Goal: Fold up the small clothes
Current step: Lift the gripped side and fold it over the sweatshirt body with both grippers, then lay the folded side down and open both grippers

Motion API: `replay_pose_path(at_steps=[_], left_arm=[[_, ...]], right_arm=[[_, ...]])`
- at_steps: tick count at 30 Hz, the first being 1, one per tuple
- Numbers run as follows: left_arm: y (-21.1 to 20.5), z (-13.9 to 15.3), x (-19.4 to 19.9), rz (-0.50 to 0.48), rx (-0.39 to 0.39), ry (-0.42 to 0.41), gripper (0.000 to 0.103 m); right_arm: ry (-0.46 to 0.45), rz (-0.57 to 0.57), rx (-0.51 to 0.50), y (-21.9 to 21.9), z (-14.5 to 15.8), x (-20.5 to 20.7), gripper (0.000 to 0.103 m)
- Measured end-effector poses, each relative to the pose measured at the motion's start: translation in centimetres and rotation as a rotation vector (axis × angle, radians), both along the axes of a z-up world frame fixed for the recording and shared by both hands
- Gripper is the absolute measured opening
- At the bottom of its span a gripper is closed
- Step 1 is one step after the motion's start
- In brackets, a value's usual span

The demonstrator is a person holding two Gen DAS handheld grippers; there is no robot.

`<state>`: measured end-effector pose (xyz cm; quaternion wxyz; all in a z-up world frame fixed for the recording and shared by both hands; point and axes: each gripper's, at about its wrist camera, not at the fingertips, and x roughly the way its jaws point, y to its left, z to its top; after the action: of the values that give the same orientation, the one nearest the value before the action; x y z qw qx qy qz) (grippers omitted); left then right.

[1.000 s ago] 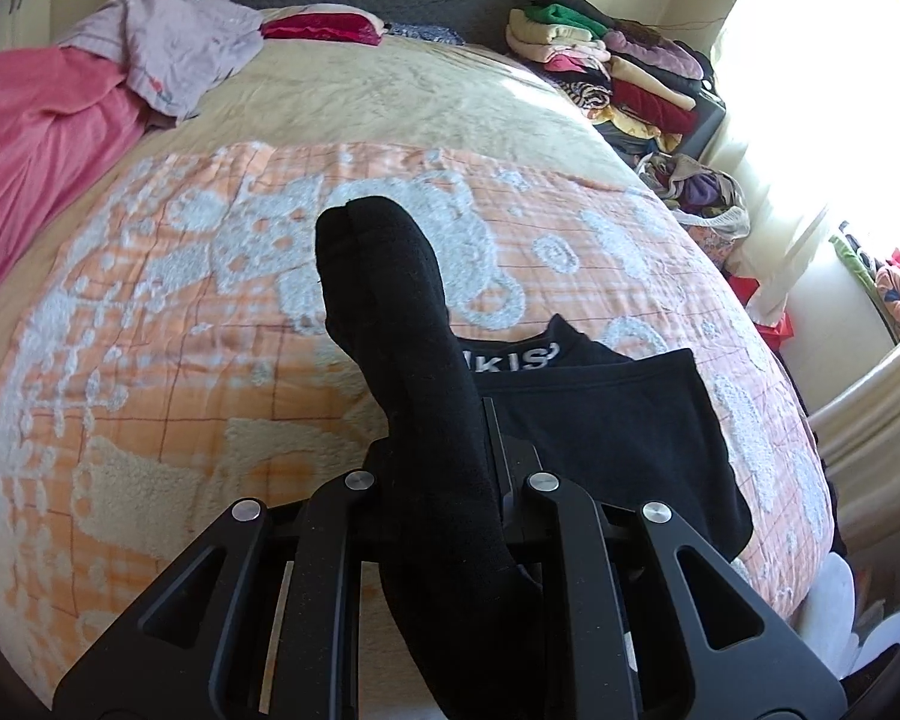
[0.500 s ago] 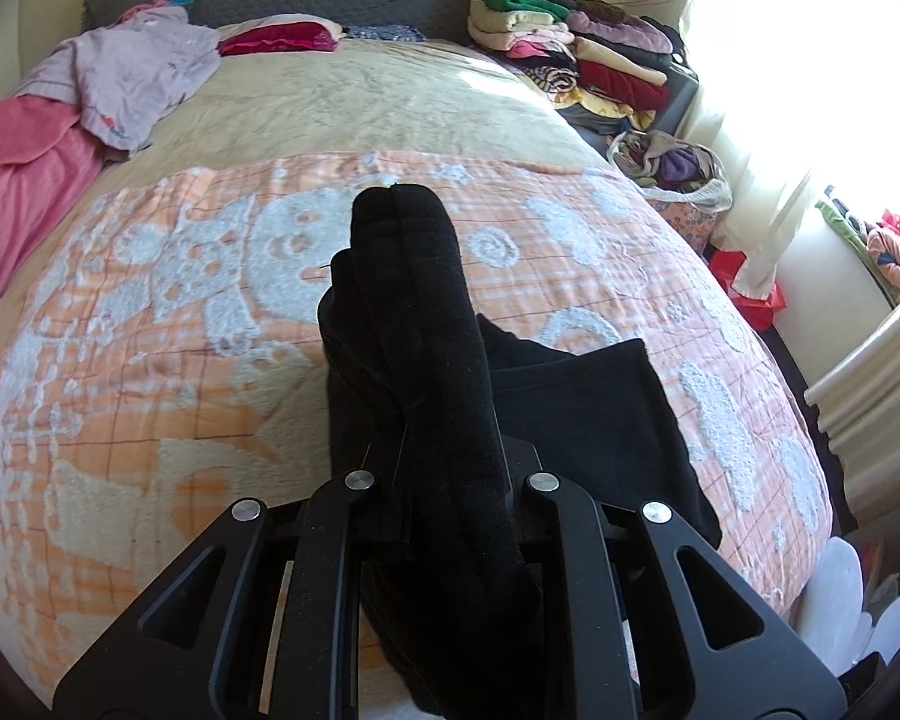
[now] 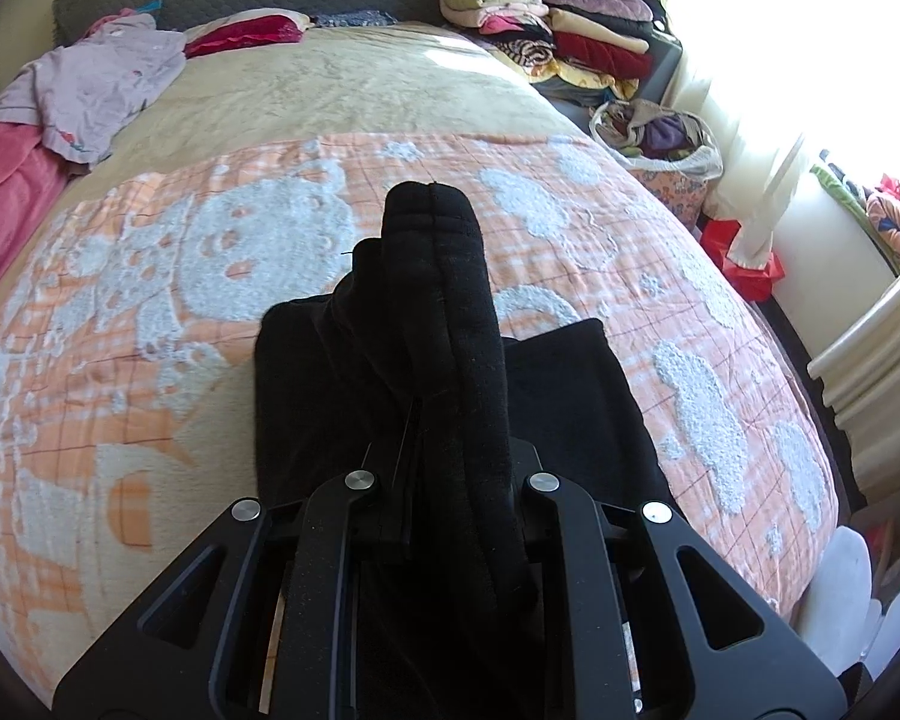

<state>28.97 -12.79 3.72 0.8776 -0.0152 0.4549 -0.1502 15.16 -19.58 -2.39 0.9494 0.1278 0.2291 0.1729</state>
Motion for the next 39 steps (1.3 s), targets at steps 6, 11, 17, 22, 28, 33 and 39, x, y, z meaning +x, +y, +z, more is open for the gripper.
replay_pose_path(at_steps=[6, 11, 17, 22, 28, 33, 39], left_arm=[[-2.8, -1.2, 0.6, -0.016, 0.025, 0.025, 0.01], [-4.8, -2.5, 1.1, -0.022, 0.057, 0.042, 0.01], [-7.2, -4.2, 1.6, -0.037, 0.091, 0.069, 0.011], [-8.7, -5.5, 1.8, -0.046, 0.12, 0.075, 0.016], [-9.5, -6.1, 1.8, -0.07, 0.075, 0.084, 0.038], [-9.4, -5.0, 1.1, -0.114, -0.019, 0.074, 0.057], [-4.5, -2.0, -0.1, -0.053, -0.102, -0.034, 0.058]], right_arm=[[0.033, -0.024, 0.037, -1.7, -1.2, 0.0, 0.006], [0.076, -0.042, 0.084, -2.9, -2.1, 0.5, 0.006], [0.13, -0.068, 0.146, -4.7, -3.6, 0.8, 0.006], [0.169, -0.075, 0.209, -5.9, -4.7, 0.9, 0.006], [0.214, -0.079, 0.272, -7.0, -5.8, 0.8, 0.008], [0.247, -0.084, 0.338, -8.1, -6.7, 0.9, 0.008], [0.283, -0.079, 0.412, -9.4, -7.2, 0.5, 0.015]])
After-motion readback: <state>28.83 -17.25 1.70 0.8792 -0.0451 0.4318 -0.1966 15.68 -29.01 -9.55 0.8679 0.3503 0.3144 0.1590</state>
